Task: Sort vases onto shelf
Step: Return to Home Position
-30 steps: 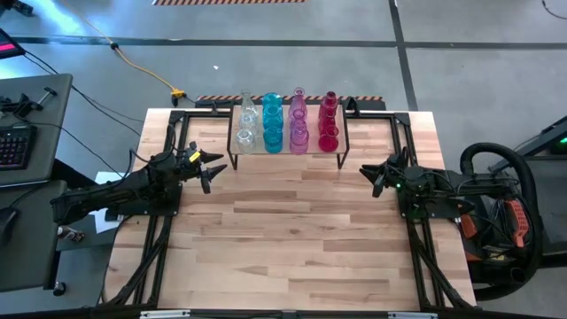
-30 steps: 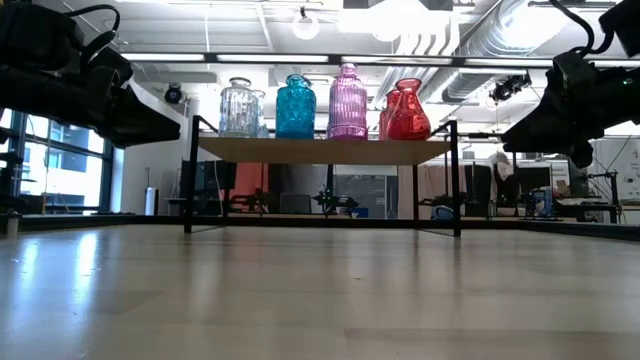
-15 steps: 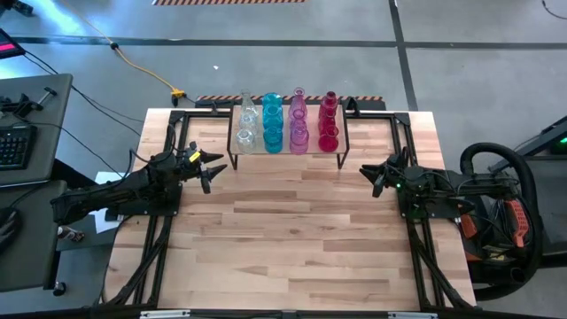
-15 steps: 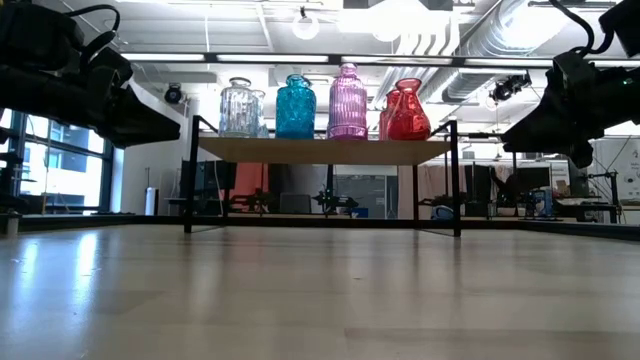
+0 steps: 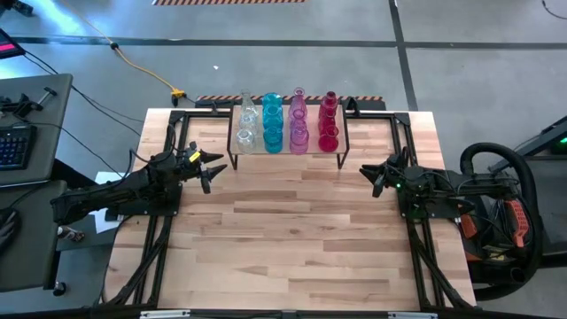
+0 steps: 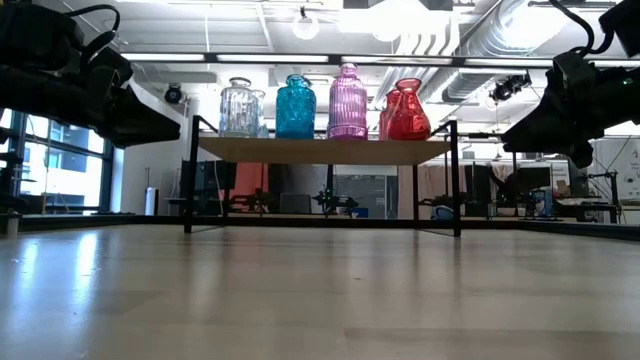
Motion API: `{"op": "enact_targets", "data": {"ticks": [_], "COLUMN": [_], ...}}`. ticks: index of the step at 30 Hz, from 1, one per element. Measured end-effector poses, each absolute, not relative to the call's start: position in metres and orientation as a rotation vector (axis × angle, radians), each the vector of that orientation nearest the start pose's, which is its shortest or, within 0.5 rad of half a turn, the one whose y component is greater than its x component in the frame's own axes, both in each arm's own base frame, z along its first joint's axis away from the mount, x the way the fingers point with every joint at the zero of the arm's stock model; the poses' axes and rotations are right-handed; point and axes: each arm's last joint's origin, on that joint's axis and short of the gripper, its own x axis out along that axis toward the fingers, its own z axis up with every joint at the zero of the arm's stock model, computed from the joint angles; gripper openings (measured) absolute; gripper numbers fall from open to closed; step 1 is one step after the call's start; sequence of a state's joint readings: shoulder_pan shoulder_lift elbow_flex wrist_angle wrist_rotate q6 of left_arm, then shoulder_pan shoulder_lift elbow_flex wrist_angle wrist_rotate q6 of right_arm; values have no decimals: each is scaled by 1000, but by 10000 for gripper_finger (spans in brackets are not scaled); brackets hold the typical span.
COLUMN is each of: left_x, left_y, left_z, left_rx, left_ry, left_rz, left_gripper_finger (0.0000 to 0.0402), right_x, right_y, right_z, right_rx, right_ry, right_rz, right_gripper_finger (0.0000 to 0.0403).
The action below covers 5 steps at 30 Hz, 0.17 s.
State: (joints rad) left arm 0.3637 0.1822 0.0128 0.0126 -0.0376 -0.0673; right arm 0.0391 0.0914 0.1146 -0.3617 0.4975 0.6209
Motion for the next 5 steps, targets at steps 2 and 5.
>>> {"op": "enact_targets", "data": {"ticks": [2,5], "left_x": [100,100], "left_y": [39,39], "left_z": [154,154], "left_rx": [-92,-92], "left_ry": [142,142], "left_rz": [406,406], "left_gripper_finger": [179,179], "right_x": [89,89], "right_y": [-10,-10], "right_z": [162,162], "right_rx": [514,514], "right_ry": [177,177], "right_rz": [-538,-539], "right_gripper_finger": [89,89]}}
